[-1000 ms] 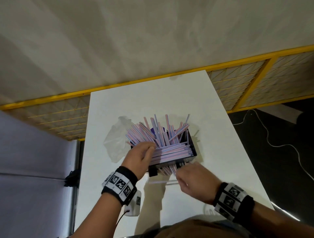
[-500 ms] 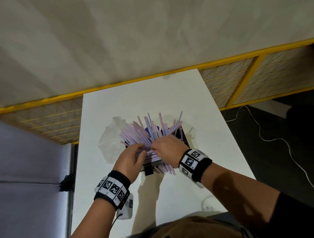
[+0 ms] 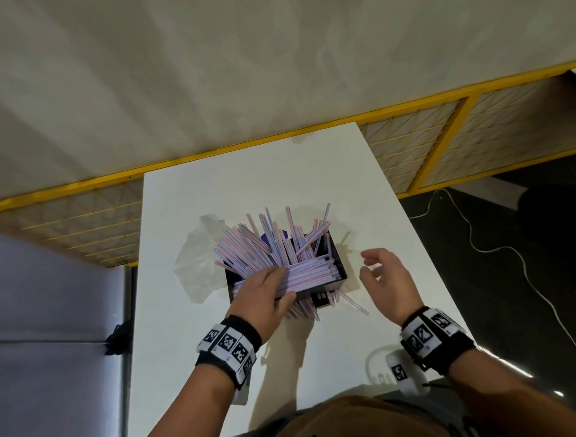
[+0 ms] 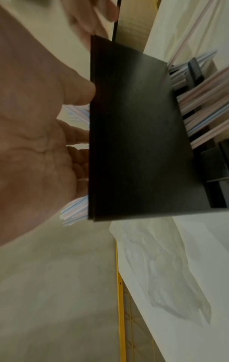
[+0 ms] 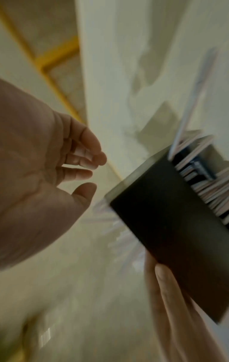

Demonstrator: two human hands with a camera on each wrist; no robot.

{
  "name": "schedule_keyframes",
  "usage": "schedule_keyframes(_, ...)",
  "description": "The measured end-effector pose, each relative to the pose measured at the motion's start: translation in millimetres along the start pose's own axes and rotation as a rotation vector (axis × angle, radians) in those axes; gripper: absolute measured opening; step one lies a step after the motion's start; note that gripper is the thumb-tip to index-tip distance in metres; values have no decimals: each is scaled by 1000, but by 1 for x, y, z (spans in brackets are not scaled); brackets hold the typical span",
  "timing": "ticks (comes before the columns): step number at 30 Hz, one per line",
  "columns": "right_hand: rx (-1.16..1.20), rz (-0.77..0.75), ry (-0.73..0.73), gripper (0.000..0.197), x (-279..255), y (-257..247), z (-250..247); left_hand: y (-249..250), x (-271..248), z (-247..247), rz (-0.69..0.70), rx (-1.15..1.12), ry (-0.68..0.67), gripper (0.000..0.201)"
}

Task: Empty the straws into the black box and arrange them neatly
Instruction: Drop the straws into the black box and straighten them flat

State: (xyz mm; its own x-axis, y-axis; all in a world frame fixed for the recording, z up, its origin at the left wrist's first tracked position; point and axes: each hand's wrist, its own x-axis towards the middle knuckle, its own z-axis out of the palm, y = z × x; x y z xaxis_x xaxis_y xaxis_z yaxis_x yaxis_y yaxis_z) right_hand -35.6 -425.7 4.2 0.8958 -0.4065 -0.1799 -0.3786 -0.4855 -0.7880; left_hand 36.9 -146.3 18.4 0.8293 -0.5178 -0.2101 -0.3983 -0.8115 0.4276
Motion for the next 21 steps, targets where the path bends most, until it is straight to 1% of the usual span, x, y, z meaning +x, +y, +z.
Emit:
schedule_keyframes(2, 34, 192, -62, 36, 6, 22, 12, 4, 2, 8, -10, 7, -33, 57)
schedule_keyframes(3, 37, 251, -119, 40, 7, 32, 19, 5, 2, 11, -13, 9, -38, 56)
schedule_keyframes(5, 22, 313, -250, 46, 10, 44, 35, 5, 2, 17, -11, 36, -41, 55)
schedule_keyframes(6, -23, 319, -317, 44, 11, 47, 43, 4, 2, 19, -6, 58, -41, 55)
schedule_keyframes(7, -91, 306, -376, 37, 12, 49, 49, 3, 2, 21, -1, 76, -39, 56)
schedule_keyframes(8, -145, 301, -425, 26, 13, 49, 55, 2, 2, 23, -1, 89, -38, 56)
schedule_keyframes(9, -154, 306, -456, 19, 13, 47, 60, 1, 2, 24, -2, 98, -39, 57)
schedule_keyframes(12, -28, 330, -484, 34, 11, 44, 72, 0, 3, 26, 3, 119, -44, 58)
schedule_keyframes(13, -7, 322, -481, 36, 11, 43, 75, 0, 3, 26, 8, 129, -44, 58)
schedule_keyframes(19, 1, 338, -455, 37, 12, 42, 83, -2, 3, 25, -1, 125, -51, 57)
schedule_keyframes(21, 48, 341, -448, 30, 13, 44, 81, -2, 3, 25, -3, 111, -54, 57)
